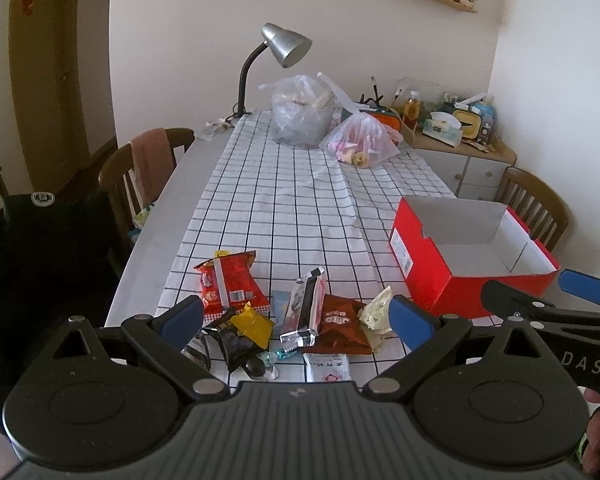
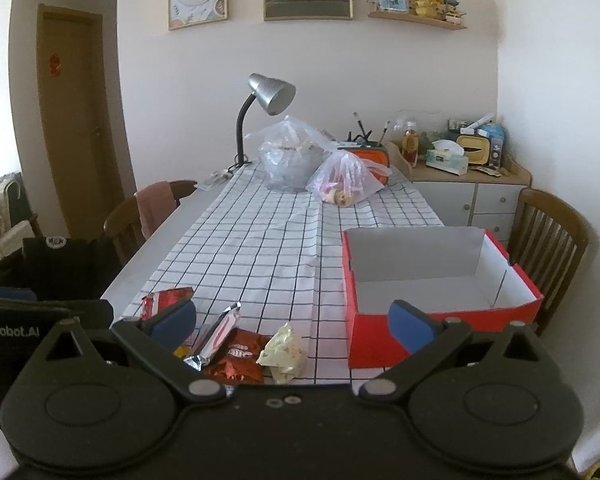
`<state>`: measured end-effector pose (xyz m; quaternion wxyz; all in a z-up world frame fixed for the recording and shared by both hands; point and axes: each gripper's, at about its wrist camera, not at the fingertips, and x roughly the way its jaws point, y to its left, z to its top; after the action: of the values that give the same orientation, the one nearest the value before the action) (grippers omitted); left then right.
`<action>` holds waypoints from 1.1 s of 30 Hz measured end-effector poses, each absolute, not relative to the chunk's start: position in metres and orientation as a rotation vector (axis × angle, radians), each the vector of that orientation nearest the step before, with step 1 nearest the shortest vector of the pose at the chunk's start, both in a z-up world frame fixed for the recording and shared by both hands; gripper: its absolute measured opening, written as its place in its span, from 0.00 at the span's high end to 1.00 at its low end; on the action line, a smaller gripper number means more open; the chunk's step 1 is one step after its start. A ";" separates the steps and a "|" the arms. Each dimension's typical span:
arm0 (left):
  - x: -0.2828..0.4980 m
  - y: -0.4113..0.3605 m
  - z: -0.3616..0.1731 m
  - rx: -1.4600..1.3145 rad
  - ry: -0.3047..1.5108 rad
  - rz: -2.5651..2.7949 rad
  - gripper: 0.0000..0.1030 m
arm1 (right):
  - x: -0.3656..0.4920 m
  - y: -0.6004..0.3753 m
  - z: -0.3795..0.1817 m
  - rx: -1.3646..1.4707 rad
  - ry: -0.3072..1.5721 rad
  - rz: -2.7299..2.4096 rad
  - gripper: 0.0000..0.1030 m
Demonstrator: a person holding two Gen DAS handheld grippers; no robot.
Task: Organize snacks
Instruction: 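Lower the right tool onto the white-and-blue packet and close it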
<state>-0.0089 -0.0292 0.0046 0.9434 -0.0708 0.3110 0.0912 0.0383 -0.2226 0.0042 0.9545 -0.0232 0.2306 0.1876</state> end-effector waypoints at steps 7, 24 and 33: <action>-0.002 -0.020 -0.014 -0.175 0.699 0.220 0.03 | 0.050 -0.211 -0.017 -0.084 0.529 0.435 0.01; 0.044 0.021 -0.093 -0.299 0.901 0.274 0.07 | 0.087 -0.170 -0.103 -0.228 0.736 0.541 0.10; 0.081 0.038 -0.137 -0.347 1.030 0.294 0.26 | 0.093 -0.138 -0.132 -0.289 0.803 0.604 0.18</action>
<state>0.0812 0.0377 -0.1372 0.8458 -0.1644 0.4881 0.1393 0.0928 -0.1376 -0.1321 0.8664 -0.1378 0.3837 0.2883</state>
